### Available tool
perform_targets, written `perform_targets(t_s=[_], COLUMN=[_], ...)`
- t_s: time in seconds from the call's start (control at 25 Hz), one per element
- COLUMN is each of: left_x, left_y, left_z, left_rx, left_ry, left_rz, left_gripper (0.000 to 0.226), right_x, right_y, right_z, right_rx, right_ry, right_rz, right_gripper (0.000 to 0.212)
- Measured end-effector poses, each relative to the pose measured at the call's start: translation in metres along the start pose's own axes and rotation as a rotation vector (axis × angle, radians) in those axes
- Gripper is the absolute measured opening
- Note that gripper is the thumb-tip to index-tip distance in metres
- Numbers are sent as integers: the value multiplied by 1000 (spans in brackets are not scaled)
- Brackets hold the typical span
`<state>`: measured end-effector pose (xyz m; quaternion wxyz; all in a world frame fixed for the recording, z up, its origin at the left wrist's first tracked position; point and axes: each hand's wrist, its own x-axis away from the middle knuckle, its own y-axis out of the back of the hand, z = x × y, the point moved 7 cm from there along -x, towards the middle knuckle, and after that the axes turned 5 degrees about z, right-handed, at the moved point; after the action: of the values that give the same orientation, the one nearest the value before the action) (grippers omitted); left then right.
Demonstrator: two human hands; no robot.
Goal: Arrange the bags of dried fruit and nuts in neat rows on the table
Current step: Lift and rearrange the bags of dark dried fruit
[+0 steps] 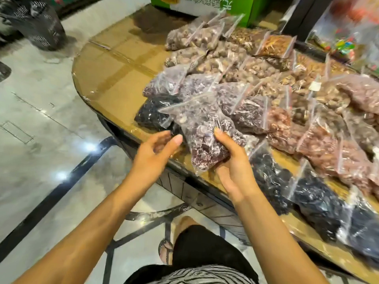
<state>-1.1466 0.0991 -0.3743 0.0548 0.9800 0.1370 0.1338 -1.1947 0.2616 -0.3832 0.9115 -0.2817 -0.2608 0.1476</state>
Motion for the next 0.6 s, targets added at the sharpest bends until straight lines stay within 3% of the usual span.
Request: perform_targets(t_s=[0.16, 0.28, 0.44, 0.6], left_x=[-60, -98, -148, -195], left_y=[8, 40, 82, 101], left_z=[-24, -41, -65, -77], left_rx=[369, 456, 258, -4], left_ry=[56, -18, -93, -188], left_rz=[41, -24, 88, 296], left_gripper=[54, 36, 29, 43], right_x=[-44, -81, -144, -195], right_y=[-48, -80, -107, -121], right_z=[9, 39, 76, 86], right_rx=[365, 683, 713, 767], right_ry=[244, 353, 304, 101], right_rz=[42, 50, 31, 22], right_gripper=[44, 38, 54, 44])
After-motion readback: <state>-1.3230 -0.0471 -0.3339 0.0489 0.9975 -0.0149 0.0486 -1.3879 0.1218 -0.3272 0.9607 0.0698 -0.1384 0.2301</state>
